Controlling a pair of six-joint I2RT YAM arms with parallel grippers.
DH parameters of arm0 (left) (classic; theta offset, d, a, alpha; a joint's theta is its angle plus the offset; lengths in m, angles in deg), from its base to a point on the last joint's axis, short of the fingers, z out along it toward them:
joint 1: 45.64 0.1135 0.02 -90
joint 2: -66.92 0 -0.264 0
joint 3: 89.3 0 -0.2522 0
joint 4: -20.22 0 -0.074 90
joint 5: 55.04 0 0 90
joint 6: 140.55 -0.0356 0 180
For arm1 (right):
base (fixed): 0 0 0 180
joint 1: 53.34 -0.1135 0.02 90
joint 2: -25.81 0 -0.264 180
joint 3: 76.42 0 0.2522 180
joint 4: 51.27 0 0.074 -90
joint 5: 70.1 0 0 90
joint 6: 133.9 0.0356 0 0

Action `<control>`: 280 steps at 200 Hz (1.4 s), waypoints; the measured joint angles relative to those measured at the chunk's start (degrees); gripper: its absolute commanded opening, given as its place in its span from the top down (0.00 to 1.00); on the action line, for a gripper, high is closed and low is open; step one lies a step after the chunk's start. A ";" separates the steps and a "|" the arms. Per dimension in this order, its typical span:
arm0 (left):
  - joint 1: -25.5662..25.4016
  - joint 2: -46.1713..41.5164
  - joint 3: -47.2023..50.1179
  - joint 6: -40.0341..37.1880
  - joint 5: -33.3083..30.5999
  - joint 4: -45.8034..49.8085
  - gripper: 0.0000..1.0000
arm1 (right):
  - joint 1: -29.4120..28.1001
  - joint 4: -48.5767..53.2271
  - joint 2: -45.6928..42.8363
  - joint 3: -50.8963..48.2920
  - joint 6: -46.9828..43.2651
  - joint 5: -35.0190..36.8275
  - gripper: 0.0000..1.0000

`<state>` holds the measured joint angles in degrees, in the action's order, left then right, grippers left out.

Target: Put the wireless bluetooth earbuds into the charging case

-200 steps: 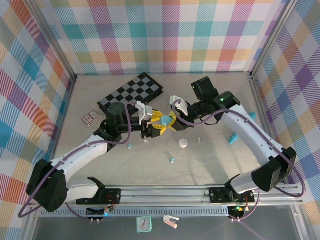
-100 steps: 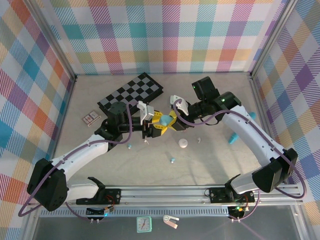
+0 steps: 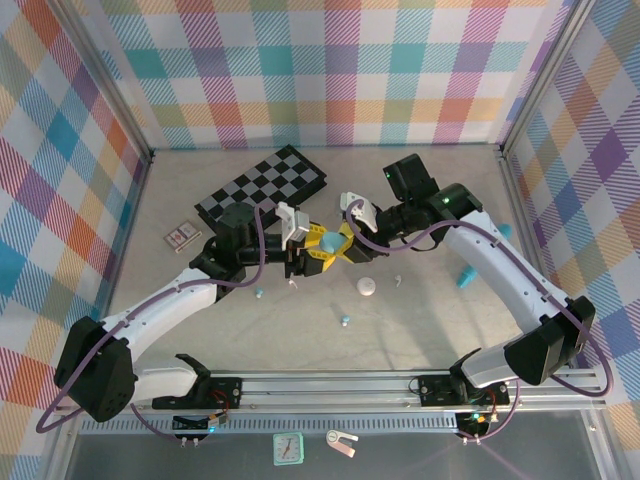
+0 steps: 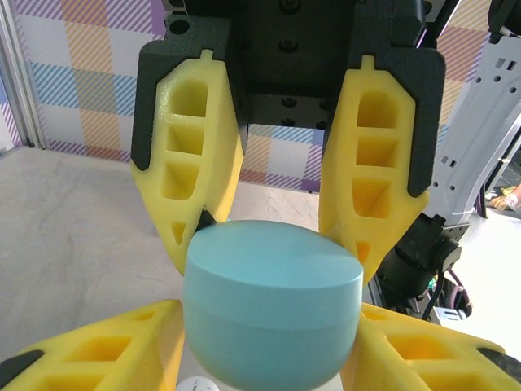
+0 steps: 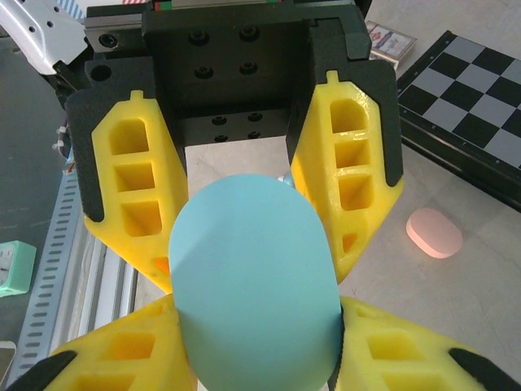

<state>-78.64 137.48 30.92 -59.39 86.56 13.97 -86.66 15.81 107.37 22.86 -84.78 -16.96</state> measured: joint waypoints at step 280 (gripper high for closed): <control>-0.31 0.61 -0.85 -2.80 1.29 2.58 0.73 | 0.31 -0.55 -2.34 -0.72 -1.29 4.11 0.45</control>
<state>-78.94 138.10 30.06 -62.19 87.85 16.55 -86.35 15.27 105.04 22.13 -86.07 -12.85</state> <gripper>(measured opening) 0.331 0.546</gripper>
